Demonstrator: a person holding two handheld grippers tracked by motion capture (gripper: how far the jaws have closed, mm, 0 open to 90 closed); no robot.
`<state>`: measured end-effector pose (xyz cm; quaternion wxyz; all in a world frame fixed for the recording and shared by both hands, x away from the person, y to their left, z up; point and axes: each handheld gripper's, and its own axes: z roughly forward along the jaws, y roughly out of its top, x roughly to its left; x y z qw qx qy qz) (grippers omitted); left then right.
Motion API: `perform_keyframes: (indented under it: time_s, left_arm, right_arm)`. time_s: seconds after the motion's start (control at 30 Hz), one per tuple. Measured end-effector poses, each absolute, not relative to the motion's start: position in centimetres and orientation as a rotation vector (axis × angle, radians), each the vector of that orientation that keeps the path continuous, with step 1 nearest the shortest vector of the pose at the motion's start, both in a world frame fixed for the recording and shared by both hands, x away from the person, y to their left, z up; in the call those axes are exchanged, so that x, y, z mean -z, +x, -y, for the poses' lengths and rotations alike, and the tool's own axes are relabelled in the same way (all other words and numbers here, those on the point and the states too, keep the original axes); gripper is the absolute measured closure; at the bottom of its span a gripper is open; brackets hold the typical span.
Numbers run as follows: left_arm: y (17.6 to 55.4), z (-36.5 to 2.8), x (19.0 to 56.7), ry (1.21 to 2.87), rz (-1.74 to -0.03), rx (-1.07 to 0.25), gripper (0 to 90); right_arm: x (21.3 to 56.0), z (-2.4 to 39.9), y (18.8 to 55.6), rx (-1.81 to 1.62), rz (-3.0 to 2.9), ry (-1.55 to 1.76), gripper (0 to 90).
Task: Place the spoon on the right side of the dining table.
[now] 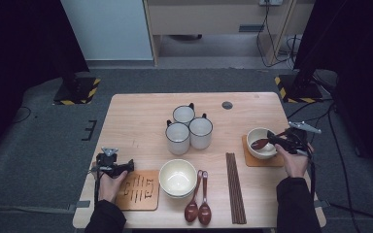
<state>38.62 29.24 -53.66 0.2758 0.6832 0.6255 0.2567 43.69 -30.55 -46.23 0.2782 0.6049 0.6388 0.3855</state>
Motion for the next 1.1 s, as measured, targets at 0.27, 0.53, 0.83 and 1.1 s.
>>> perform_keyframes:
  time_s: [0.27, 0.53, 0.83, 1.1]
  left_arm:
    - [38.6, -29.2, 53.7, 1.836, -1.681, -0.690, 0.6]
    - [38.6, -29.2, 53.6, 1.839, -1.682, -0.689, 0.6]
    - [38.6, -29.2, 53.6, 1.839, -1.682, -0.689, 0.6]
    - [38.6, -29.2, 53.6, 1.839, -1.682, -0.689, 0.6]
  right_arm:
    - [46.8, 31.0, 43.4, -1.033, -1.713, 1.651, 25.9]
    - [47.3, 31.4, 43.2, -1.054, -1.721, 1.673, 24.1]
    - [47.7, 31.7, 43.0, -1.060, -1.731, 1.697, 22.7]
    - [47.8, 32.1, 42.2, -1.082, -1.724, 1.712, 21.8]
